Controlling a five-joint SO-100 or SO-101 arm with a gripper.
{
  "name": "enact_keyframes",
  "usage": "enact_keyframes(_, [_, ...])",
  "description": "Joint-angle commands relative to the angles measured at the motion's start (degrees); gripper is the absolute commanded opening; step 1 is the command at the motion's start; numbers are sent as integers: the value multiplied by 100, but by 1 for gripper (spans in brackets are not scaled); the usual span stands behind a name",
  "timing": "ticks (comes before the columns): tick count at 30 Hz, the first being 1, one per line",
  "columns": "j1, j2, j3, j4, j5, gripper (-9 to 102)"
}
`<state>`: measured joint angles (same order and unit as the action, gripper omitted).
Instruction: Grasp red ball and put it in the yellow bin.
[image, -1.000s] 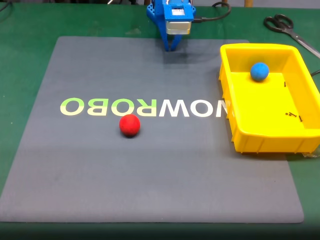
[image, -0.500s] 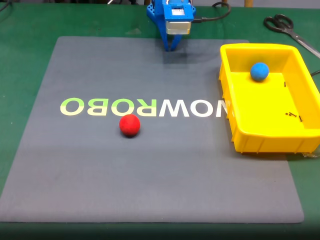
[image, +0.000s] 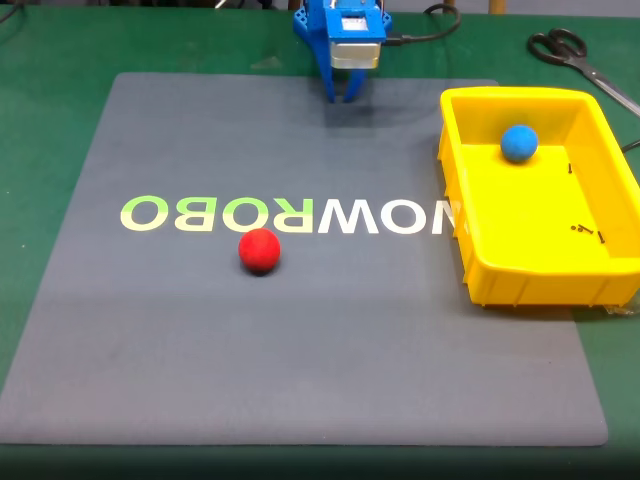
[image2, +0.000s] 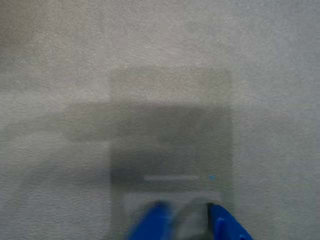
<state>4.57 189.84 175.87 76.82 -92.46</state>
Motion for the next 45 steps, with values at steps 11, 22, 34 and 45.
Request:
enact_keyframes(11, [633,-598,-1960,-519,-299,32])
enact_keyframes(22, [1521,-4579,-3788,-3103,-659,32])
enact_keyframes(34, [1688,-7840,-5616,-4254,-668,32])
enact_keyframes(45, [1529,-9686,-7128,-4729,-589,34])
